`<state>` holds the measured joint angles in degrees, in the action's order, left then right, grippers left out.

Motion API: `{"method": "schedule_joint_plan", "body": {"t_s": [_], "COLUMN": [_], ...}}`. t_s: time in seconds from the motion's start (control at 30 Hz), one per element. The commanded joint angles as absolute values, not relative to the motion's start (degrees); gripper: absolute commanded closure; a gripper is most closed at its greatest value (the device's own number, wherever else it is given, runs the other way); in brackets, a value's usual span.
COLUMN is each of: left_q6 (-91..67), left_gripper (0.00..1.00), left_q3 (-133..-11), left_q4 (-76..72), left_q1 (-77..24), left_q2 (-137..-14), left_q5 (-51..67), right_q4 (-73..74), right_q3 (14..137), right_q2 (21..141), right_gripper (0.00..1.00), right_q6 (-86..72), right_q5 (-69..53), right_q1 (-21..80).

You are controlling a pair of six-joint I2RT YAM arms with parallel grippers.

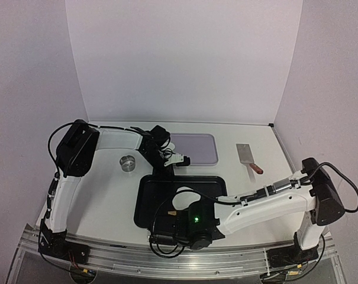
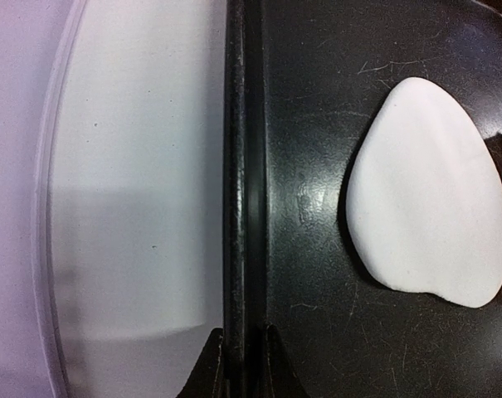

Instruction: Roll out the dumpling wrappers from the dough

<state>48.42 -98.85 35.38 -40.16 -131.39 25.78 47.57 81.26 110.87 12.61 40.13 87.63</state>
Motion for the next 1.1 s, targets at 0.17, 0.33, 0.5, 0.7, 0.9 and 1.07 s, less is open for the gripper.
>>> {"method": "schedule_joint_plan", "body": {"t_s": [0.17,0.33,0.5,0.7,0.9,1.07], "left_q6": [50.46,50.36,50.65,50.62,51.4,51.21], "left_gripper": [1.0,1.0,1.0,1.0,1.0,1.0], "left_q3": [-98.41,-98.45,-97.93,-97.85,-98.0,-98.9], "left_q4": [32.37,32.38,32.53,32.73,33.04,33.1], "left_q1": [-39.14,-39.2,-39.2,-39.2,-39.02,-38.58], "left_q2": [-131.09,-130.88,-130.66,-130.6,-130.8,-131.09], "left_q5": [20.72,20.7,20.43,20.67,20.76,21.35], "right_q4": [55.77,51.24,45.97,40.79,43.99,50.05], "right_q3": [91.89,93.88,92.38,86.7,68.81,61.97], "right_q2": [106.01,106.12,109.07,112.08,106.73,106.26], "right_gripper": [1.0,1.0,1.0,1.0,1.0,1.0], "right_q6": [23.97,35.04,40.83,40.79,40.63,37.4], "right_q5": [35.27,34.45,30.3,26.13,24.62,20.25], "right_q1": [78.24,73.22,70.48,69.15,74.25,78.43]}}
